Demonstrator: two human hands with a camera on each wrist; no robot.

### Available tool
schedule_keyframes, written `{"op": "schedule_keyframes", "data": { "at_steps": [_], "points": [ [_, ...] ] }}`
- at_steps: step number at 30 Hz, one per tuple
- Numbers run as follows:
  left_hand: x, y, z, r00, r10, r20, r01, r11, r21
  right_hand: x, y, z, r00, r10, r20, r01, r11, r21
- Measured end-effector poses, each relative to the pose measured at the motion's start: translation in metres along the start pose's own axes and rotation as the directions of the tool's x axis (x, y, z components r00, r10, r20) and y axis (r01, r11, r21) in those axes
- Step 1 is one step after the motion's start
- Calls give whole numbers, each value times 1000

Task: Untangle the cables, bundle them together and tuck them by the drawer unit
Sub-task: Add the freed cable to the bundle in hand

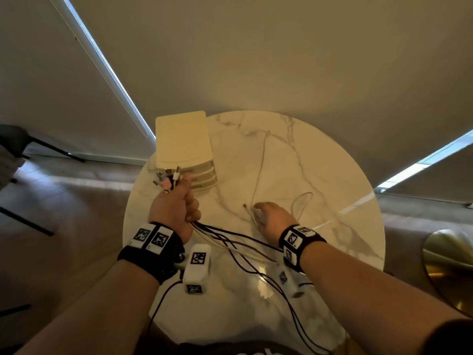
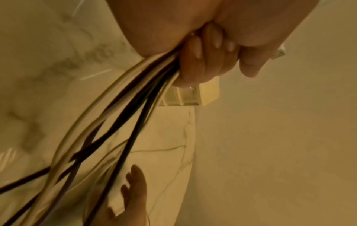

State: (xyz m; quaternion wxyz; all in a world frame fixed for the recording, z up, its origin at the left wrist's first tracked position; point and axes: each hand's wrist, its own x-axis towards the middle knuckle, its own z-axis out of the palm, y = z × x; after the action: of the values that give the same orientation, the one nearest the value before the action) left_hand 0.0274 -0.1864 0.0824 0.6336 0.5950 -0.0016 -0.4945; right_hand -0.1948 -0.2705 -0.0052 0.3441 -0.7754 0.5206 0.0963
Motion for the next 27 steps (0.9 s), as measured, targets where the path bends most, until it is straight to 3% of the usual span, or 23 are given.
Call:
{"op": "schedule_keyframes", "data": {
  "at_steps": [3, 7, 12, 14, 17, 21, 24, 27],
  "points": [
    [7, -6, -7, 999, -50, -12, 50, 998, 28, 5, 28, 12, 991, 129, 38, -119, 974, -195],
    [7, -17, -5, 993, -115, 13, 111, 978, 179, 3, 43, 14, 981, 160, 106, -121, 944, -308],
    [6, -39, 8, 993, -117, 8, 105, 919, 379, 0, 29, 2, 996, 89, -24, -89, 996, 1],
    [5, -47, 14, 996, -93, -4, 85, 891, 446, -8, 13, -10, 994, -16, -112, 36, 983, 179],
    [-3, -52, 27, 998, -50, 22, 32, 863, 505, -25, -17, -31, 971, -175, -160, 229, 867, 443],
    [-17, -49, 46, 994, -17, 109, -23, 933, 358, -47, -36, -43, 953, -288, -89, 287, 776, 562],
    [-24, -49, 49, 992, -23, 121, -8, 968, 249, -59, -32, -45, 958, -277, -72, 257, 719, 646],
    [-32, -48, 48, 990, 31, 135, -54, 984, 168, -66, -19, -55, 969, -176, -173, 246, 736, 630]
  ]
}}
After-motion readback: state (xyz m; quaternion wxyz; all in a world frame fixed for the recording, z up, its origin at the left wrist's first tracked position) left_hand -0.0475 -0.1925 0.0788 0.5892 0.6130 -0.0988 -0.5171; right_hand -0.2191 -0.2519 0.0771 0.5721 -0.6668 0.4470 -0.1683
